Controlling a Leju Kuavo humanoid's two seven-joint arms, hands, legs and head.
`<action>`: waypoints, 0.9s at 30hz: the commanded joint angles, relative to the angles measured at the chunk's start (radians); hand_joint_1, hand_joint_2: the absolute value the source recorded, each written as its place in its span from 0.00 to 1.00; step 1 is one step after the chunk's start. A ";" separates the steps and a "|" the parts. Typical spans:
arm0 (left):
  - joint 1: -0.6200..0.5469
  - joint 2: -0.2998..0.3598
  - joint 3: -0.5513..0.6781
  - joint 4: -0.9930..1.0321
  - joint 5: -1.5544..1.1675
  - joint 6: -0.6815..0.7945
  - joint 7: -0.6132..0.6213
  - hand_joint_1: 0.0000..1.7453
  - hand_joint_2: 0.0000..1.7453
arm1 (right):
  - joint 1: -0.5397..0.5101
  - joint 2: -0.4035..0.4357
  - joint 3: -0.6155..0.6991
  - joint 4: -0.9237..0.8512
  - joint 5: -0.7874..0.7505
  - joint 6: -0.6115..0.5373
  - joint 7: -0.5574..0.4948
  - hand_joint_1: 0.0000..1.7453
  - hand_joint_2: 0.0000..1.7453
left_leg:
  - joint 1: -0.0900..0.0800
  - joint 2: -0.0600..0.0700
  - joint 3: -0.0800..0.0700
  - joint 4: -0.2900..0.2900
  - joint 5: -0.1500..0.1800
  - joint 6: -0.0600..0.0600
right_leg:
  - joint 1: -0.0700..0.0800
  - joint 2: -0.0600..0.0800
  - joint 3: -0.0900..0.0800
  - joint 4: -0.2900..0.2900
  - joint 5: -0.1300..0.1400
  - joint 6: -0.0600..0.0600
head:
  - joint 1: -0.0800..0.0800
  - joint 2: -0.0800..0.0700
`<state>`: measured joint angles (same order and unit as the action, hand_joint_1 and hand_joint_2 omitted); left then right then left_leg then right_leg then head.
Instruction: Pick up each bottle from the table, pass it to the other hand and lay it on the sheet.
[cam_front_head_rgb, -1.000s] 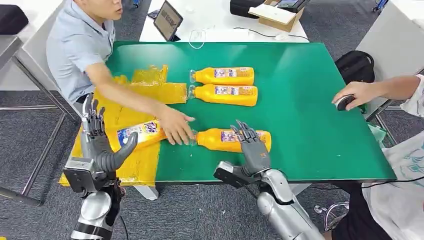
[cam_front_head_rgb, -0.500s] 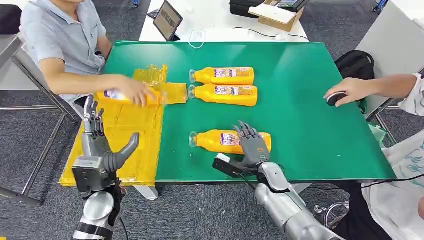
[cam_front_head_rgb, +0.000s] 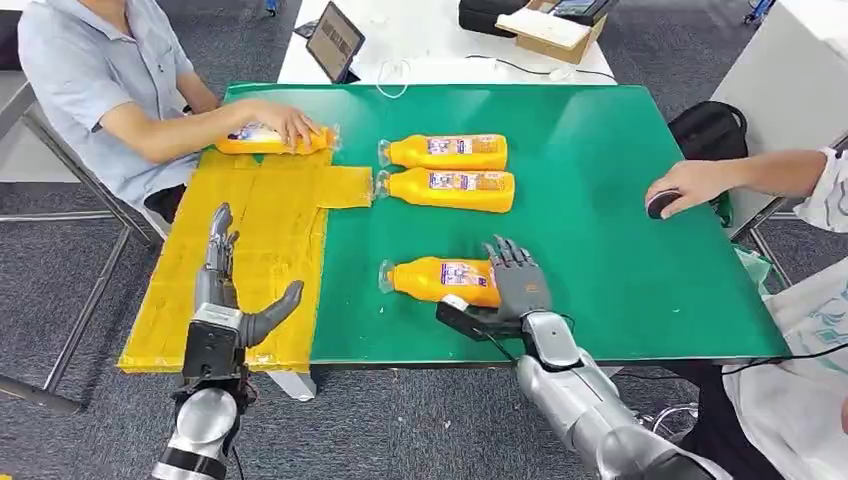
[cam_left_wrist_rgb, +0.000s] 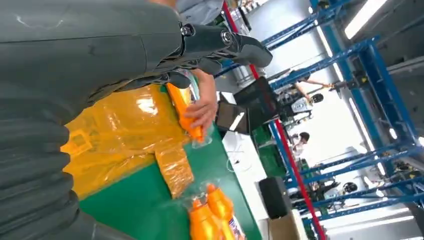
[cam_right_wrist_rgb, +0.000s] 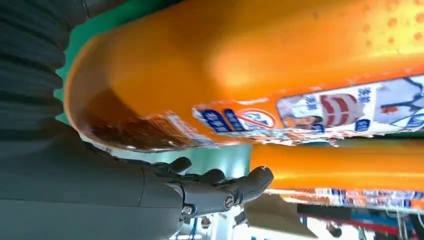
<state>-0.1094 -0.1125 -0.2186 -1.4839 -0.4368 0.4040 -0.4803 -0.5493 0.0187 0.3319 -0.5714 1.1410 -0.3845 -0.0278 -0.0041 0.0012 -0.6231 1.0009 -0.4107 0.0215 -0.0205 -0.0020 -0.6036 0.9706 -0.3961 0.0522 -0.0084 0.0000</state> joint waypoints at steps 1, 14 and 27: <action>-0.019 0.038 -0.015 0.060 0.007 -0.019 0.003 0.00 1.00 | -0.048 -0.004 -0.037 0.158 -0.030 0.087 -0.016 0.03 1.00 | 0.001 -0.002 0.005 -0.001 -0.001 -0.001 | 0.001 -0.002 0.006 -0.001 -0.001 -0.002 | 0.000 0.000; -0.069 0.046 -0.029 0.113 0.055 -0.062 -0.021 0.00 1.00 | -0.040 0.011 -0.138 0.201 -0.237 0.258 -0.185 1.00 1.00 | 0.002 -0.005 0.013 -0.002 0.000 -0.002 | 0.002 -0.004 0.014 -0.003 -0.001 -0.003 | 0.000 0.000; -0.031 -0.007 -0.015 0.115 0.361 -0.278 -0.050 0.00 1.00 | 0.063 0.081 -0.259 0.012 -0.565 0.267 -0.466 0.99 1.00 | 0.002 0.003 0.018 -0.002 -0.003 -0.003 | 0.003 0.001 0.016 -0.003 0.000 -0.003 | 0.000 0.000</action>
<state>-0.1401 -0.0935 -0.2193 -1.4412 -0.1738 0.1781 -0.5341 -0.6024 0.0362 0.1641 -0.4833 0.6731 -0.0847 -0.4264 -0.0036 0.0068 -0.6072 1.0005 -0.4136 0.0206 -0.0198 0.0018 -0.5911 0.9697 -0.3960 0.0512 -0.0080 0.0000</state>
